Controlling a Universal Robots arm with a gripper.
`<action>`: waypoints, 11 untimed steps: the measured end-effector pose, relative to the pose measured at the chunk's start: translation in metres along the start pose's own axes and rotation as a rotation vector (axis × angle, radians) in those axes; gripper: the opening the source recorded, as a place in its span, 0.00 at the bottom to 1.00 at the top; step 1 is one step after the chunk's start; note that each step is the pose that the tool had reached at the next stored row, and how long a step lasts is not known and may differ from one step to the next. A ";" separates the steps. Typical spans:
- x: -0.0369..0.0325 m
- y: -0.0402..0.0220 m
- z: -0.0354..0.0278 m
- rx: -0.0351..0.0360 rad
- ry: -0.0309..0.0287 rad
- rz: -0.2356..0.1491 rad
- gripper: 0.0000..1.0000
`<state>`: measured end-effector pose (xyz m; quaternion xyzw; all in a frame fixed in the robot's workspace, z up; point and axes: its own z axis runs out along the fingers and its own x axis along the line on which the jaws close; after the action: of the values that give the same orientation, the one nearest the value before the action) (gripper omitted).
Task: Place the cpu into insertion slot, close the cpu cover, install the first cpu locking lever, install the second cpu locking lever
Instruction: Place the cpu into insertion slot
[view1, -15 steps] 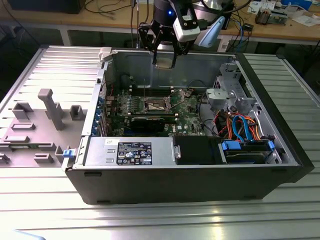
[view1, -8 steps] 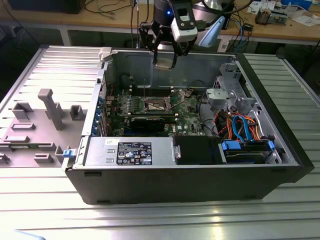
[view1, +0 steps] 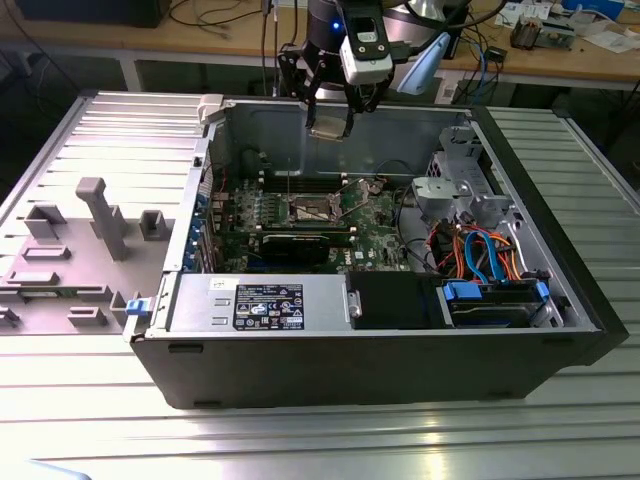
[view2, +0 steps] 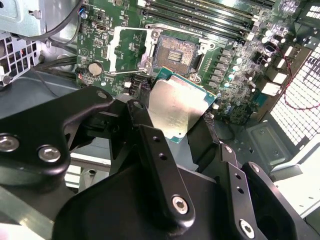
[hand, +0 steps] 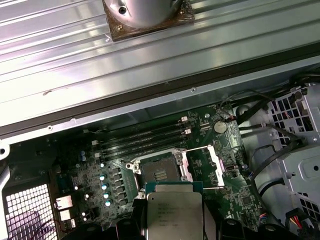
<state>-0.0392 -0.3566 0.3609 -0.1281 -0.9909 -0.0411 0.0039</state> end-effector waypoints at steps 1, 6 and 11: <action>0.0000 0.0000 0.0000 0.0000 0.0000 0.000 0.55; 0.0000 0.0000 0.0000 0.0000 -0.0001 0.000 0.55; 0.0000 0.0000 0.0001 -0.0004 -0.0014 0.017 0.55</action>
<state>-0.0392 -0.3565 0.3608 -0.1364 -0.9898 -0.0411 0.0036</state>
